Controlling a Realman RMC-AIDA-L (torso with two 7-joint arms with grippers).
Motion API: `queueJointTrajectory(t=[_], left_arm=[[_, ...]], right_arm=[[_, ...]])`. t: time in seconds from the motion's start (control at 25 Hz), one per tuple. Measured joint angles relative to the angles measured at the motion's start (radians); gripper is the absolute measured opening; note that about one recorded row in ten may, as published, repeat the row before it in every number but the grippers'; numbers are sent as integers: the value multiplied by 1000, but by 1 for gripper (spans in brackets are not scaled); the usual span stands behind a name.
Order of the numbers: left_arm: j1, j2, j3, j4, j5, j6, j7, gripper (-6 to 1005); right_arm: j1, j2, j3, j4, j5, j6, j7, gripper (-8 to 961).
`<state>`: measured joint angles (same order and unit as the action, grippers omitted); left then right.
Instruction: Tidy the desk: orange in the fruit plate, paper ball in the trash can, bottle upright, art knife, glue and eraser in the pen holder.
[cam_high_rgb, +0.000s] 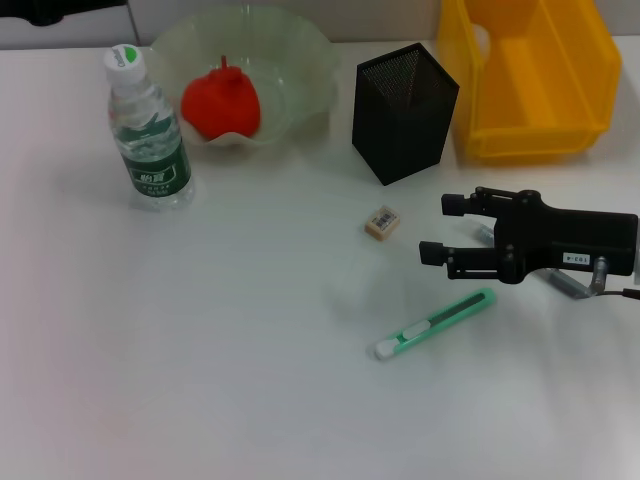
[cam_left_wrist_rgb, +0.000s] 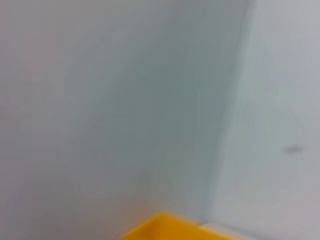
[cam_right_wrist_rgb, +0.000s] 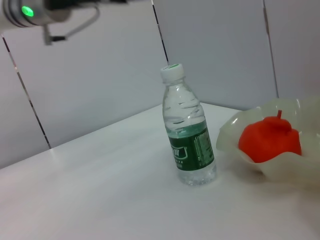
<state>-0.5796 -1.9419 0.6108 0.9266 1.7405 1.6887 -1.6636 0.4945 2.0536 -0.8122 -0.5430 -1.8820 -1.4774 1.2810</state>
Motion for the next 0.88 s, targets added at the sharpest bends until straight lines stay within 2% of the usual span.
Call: queueJointTrajectory(t=[0.04, 0.08, 0.12, 0.16, 0.24, 0.28, 0.32, 0.4, 0.44, 0.48, 0.52, 0.56, 0.6, 0.64, 0.76, 0.84, 0.88], left_arm=[[1, -6, 1, -14, -23, 89, 7, 802], [1, -6, 1, -14, -23, 89, 7, 802], [1, -16, 2, -28, -27, 137, 17, 802], [1, -38, 8, -66, -25, 203, 51, 802], [4, -57, 32, -127, -12, 231, 107, 802], [4, -57, 32, -127, -12, 231, 107, 802], [5, -62, 54, -180, -5, 226, 150, 802], [7, -66, 95, -278, 5, 201, 230, 802], [8, -70, 139, -367, 17, 161, 322, 802], [8, -70, 139, -367, 17, 161, 322, 802], [20, -86, 183, -422, 35, 101, 418, 802], [20, -86, 183, -422, 35, 101, 418, 802], [28, -96, 195, -432, 42, 74, 446, 802], [50, -117, 227, -444, 53, -5, 500, 803], [59, -122, 251, -465, 55, -62, 535, 803], [62, -123, 269, -503, 55, -126, 575, 803], [62, -123, 269, -503, 55, -126, 575, 803]], right_arm=[[3, -1, 2, 0, 1, 0, 0, 826], [3, -1, 2, 0, 1, 0, 0, 826], [6, -2, 3, 0, 3, 0, 1, 826], [7, -3, 3, 0, 5, 0, 1, 826], [11, -5, 4, 0, 6, 0, 2, 826], [11, -5, 4, 0, 6, 0, 2, 826], [17, -7, 3, 0, 5, 1, 6, 826], [21, -8, 3, 0, 3, 1, 8, 826], [25, -10, 3, 0, 2, 1, 11, 827], [25, -10, 3, 0, 2, 1, 11, 827], [31, -11, 3, -1, 2, 1, 21, 827], [31, -11, 3, -1, 2, 1, 21, 827], [36, -11, 3, -5, 2, 1, 34, 827], [49, -17, -2, -20, 1, 0, 85, 827], [67, -27, -7, -37, -10, -3, 154, 827], [109, -42, -9, -84, -82, -17, 316, 827], [109, -42, -9, -84, -82, -17, 316, 827]])
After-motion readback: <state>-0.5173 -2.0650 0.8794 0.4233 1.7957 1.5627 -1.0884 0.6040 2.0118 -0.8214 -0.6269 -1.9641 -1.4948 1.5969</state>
